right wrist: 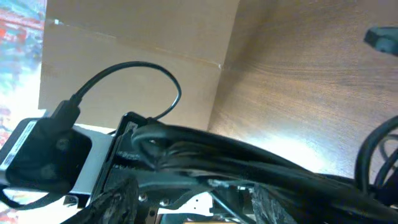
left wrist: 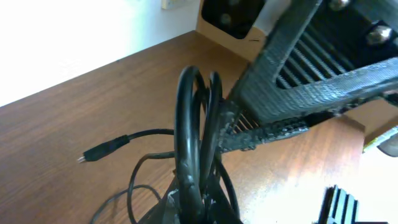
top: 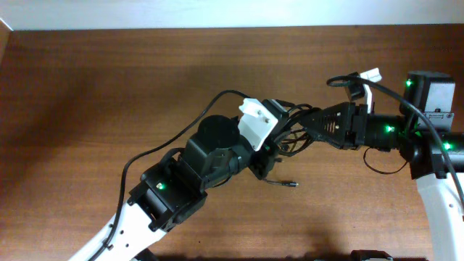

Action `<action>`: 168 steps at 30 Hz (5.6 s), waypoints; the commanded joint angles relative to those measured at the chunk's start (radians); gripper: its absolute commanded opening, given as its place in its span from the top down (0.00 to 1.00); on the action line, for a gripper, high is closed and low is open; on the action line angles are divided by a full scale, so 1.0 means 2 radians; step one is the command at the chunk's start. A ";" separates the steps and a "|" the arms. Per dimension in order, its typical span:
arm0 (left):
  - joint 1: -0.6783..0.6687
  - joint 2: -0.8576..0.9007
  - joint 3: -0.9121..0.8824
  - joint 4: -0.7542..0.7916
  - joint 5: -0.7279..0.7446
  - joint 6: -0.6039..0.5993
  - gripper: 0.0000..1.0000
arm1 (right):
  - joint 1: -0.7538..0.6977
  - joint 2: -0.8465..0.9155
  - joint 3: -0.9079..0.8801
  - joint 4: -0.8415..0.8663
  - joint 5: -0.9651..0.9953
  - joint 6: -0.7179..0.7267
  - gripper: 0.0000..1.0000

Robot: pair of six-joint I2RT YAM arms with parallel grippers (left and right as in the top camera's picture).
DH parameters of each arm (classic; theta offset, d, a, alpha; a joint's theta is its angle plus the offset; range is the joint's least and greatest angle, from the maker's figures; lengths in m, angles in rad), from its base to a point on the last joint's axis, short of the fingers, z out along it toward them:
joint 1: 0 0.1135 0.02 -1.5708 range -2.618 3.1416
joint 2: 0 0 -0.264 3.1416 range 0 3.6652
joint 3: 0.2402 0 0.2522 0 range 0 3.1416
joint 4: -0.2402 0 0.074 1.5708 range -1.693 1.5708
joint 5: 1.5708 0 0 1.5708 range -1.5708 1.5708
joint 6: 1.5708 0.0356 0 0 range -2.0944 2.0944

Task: Untangle cables

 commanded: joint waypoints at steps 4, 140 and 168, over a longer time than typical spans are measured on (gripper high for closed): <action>0.000 0.002 0.005 0.005 0.117 0.115 1.00 | -0.001 -0.006 0.006 0.015 0.023 -0.005 0.42; 0.096 0.103 0.005 0.148 0.384 -0.048 1.00 | 0.017 -0.001 0.006 0.041 -0.002 -0.178 0.96; 0.135 0.103 0.005 0.148 0.425 -0.029 1.00 | 0.019 0.002 0.006 0.035 0.091 -0.146 0.43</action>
